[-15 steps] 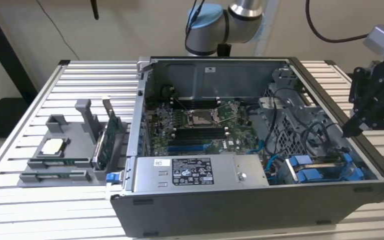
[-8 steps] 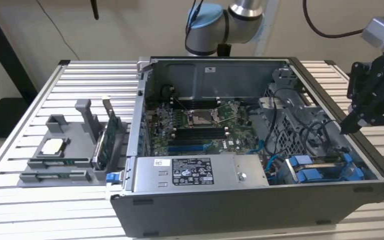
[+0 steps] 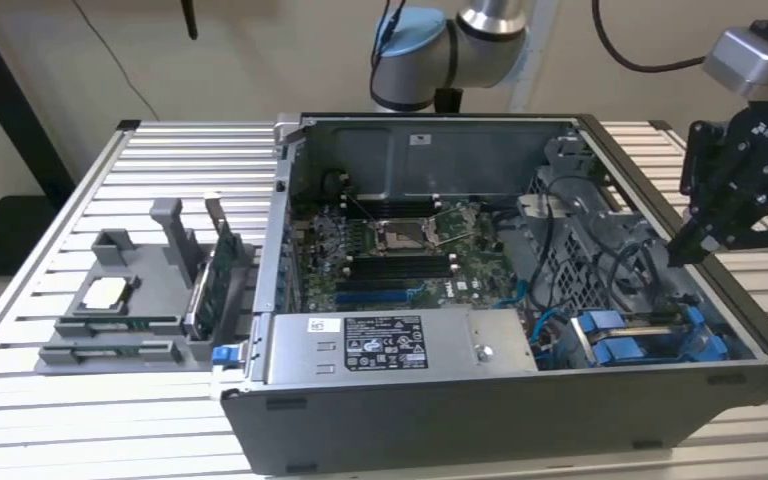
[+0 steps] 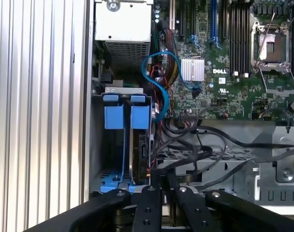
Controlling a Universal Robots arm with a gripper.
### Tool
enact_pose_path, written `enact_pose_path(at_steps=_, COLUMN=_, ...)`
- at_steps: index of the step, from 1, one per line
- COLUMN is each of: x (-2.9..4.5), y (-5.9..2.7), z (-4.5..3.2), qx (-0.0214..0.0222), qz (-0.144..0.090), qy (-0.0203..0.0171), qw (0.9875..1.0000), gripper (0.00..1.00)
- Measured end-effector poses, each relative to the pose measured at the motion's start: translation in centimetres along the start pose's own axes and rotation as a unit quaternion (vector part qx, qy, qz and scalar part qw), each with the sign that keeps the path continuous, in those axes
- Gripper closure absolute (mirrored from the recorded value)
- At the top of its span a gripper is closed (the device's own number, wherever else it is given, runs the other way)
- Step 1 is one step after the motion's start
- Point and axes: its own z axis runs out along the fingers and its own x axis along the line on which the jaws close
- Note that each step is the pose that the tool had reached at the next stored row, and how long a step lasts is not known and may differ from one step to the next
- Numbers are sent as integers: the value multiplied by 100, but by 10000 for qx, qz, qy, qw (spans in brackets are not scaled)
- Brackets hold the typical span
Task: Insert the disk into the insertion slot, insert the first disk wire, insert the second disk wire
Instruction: 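Insert the second disk wire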
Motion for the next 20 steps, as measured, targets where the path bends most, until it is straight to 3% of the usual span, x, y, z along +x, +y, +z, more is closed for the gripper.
enact_pose_path(at_steps=10, x=-1, y=339, z=25, qx=56, qz=-3, qy=1, qw=10000, gripper=84)
enact_pose_path(at_steps=14, x=21, y=390, z=36, qx=65, qz=-15, qy=3, qw=10000, gripper=84)
enact_pose_path(at_steps=20, x=114, y=406, z=79, qx=79, qz=-34, qy=4, qw=10000, gripper=84)
